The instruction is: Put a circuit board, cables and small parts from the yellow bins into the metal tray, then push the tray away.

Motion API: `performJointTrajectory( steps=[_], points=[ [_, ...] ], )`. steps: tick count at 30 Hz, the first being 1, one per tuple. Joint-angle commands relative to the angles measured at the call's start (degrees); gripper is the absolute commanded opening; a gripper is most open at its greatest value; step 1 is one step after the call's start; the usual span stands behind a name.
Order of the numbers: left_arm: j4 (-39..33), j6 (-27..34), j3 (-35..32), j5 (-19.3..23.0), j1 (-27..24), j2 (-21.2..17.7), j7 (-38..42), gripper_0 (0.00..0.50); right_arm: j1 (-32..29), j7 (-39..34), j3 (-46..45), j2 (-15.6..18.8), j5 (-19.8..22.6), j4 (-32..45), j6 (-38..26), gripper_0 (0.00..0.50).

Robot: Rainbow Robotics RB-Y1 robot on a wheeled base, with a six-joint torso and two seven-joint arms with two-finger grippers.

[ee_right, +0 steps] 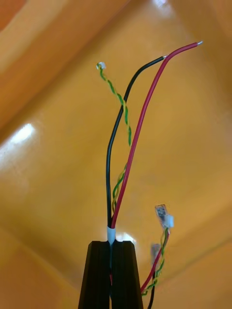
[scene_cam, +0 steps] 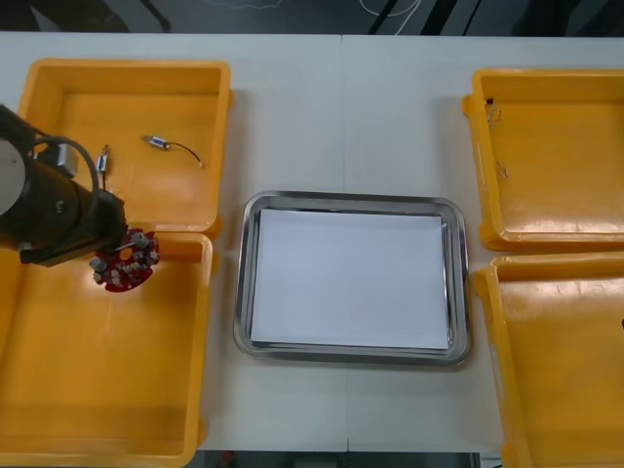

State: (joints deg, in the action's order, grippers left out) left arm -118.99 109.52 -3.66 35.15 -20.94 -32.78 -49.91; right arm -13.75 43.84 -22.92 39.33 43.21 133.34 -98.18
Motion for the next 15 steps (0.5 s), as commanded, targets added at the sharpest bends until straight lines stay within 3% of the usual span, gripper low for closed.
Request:
performJointTrajectory(
  steps=[1,9,15],
  points=[
    [-2.3,0.5,6.4,1.6,-6.0,-1.8,-2.4,0.000,0.7,2.0,-6.4,6.1,5.7,3.3,-4.3,0.000],
    [-2.3,0.5,13.5,2.1,-11.2,0.2,-1.1,0.000,1.4,2.7,-10.7,13.5,14.9,4.6,-7.6,0.000],
    [-2.2,0.5,19.2,-1.2,-13.9,4.6,0.2,0.000,4.1,3.7,-10.9,20.2,21.9,5.4,-8.5,0.000]
  ],
)
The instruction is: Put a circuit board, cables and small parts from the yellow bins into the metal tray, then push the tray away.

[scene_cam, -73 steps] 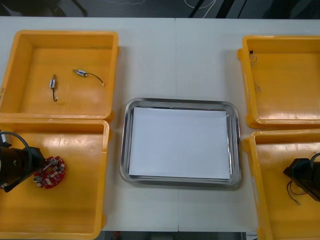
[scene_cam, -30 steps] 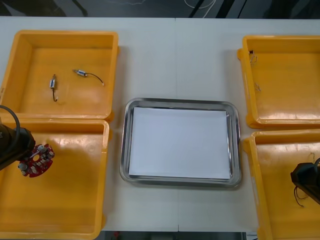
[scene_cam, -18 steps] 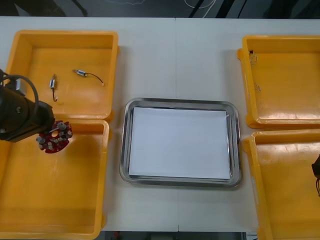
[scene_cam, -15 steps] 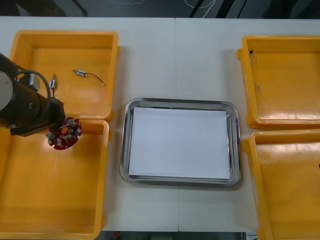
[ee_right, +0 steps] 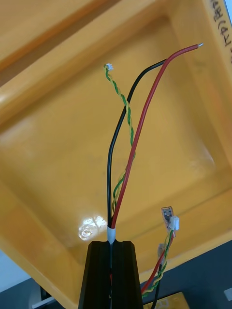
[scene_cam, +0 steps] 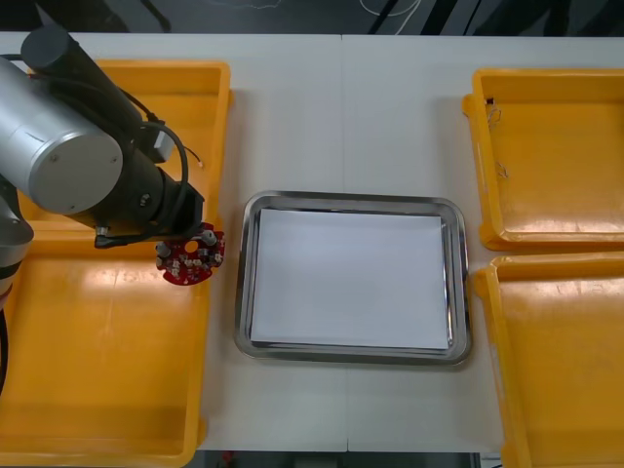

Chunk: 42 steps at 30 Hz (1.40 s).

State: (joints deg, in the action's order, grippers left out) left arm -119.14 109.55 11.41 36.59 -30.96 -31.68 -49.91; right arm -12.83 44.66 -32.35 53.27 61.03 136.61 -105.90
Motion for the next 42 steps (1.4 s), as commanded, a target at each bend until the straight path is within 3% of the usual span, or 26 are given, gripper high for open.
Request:
performJointTrajectory(
  steps=[1,8,15,27,33,42],
  points=[
    [-2.1,0.4,4.9,-3.1,-4.0,3.8,0.3,0.000,3.5,3.0,-1.3,6.9,4.9,2.1,-0.7,0.000],
    [-2.2,0.4,12.7,-8.1,-4.7,7.3,2.2,0.000,11.1,4.6,4.1,10.9,9.7,3.8,-0.7,0.000],
    [-2.2,0.2,20.1,-11.8,-4.5,8.8,7.0,0.000,19.7,8.6,12.8,11.1,10.8,5.9,-0.4,0.000],
    [-1.6,-2.2,27.9,-19.0,-3.9,13.3,13.3,0.000,29.3,19.9,25.8,11.9,10.6,5.3,3.0,0.000],
    [-0.1,-6.9,30.7,-23.1,-1.7,13.4,14.0,0.000,35.3,20.4,33.3,12.4,10.2,6.7,3.5,0.000],
    [5.5,-10.8,32.4,-24.5,-1.2,13.3,14.6,0.000,43.9,20.4,44.3,12.8,8.9,7.5,3.7,0.000]
  ],
)
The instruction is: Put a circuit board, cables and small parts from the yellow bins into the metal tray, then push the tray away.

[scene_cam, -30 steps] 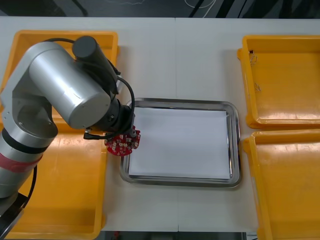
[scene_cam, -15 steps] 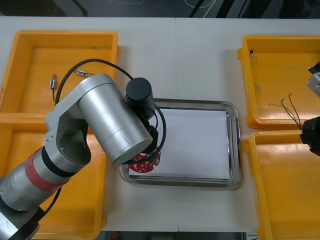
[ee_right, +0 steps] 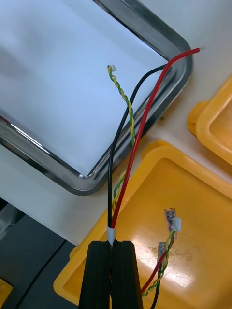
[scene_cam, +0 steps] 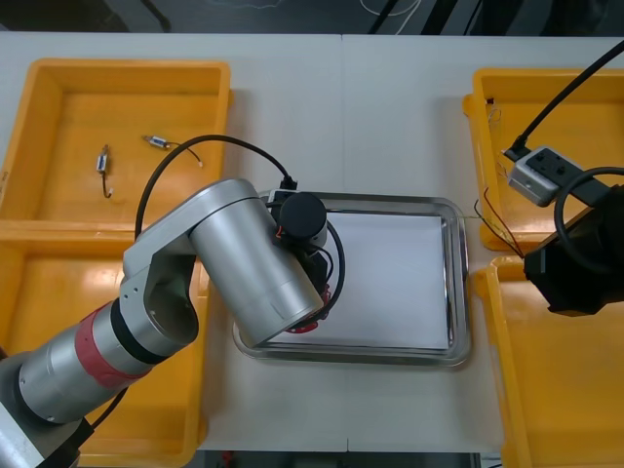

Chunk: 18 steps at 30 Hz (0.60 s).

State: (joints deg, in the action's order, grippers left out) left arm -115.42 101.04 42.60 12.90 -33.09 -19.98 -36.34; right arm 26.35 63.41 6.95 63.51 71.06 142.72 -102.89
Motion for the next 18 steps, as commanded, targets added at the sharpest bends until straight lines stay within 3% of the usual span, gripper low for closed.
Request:
performJointTrajectory(
  steps=[1,18],
  points=[
    [2.4,-3.0,1.3,-0.9,1.1,1.5,1.1,0.000,5.6,1.5,6.1,2.6,-1.4,1.4,0.7,0.000],
    [3.8,-6.9,1.3,-0.9,4.0,-0.3,1.3,0.000,7.6,1.8,9.5,2.4,-2.5,1.4,0.8,0.000]
  ],
)
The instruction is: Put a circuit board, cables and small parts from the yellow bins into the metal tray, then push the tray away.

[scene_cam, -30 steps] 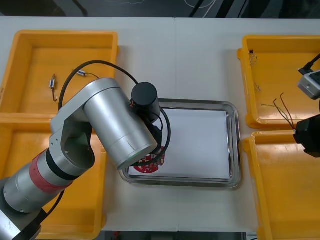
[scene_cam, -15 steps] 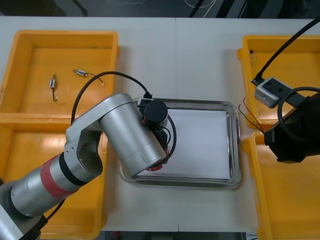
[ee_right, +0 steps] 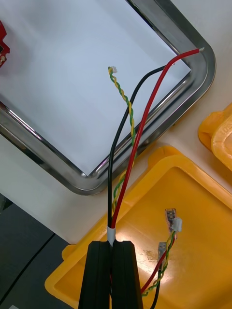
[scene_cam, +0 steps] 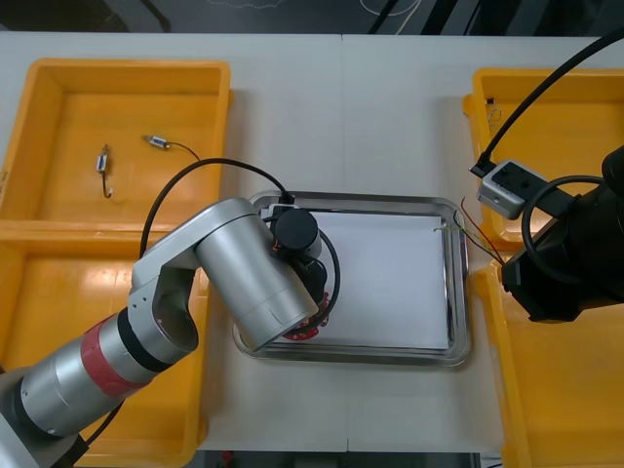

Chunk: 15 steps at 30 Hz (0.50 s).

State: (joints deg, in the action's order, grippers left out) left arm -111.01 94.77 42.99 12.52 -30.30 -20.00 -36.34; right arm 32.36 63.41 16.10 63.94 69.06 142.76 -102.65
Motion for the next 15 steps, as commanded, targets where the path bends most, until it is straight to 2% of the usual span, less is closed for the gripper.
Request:
performJointTrajectory(
  steps=[1,10,11,12,14,15],
  points=[
    [-0.6,-0.7,1.0,-0.7,1.2,-0.4,1.3,0.000,1.6,1.8,0.3,1.9,-0.4,1.4,0.5,0.000],
    [-0.6,-0.6,1.0,-1.8,1.4,-0.3,1.2,0.001,1.6,1.8,0.3,1.9,-0.5,1.4,0.5,0.000],
    [-0.5,-0.7,1.0,-2.1,1.5,-0.3,1.2,0.031,1.7,1.8,0.3,1.9,-0.5,1.4,0.5,0.000],
    [-0.6,-0.7,1.0,-2.1,1.5,-0.3,1.3,0.101,1.6,1.8,0.3,1.9,-0.5,1.4,0.5,0.000],
    [-0.6,-0.7,1.0,-2.4,1.6,-0.4,1.3,0.333,1.6,1.8,0.3,1.9,-0.5,1.4,0.9,0.000],
    [-0.6,-0.7,1.0,-2.4,1.6,-0.3,1.3,0.377,1.6,1.8,0.3,1.9,-0.5,1.4,0.9,0.000]
  ],
)
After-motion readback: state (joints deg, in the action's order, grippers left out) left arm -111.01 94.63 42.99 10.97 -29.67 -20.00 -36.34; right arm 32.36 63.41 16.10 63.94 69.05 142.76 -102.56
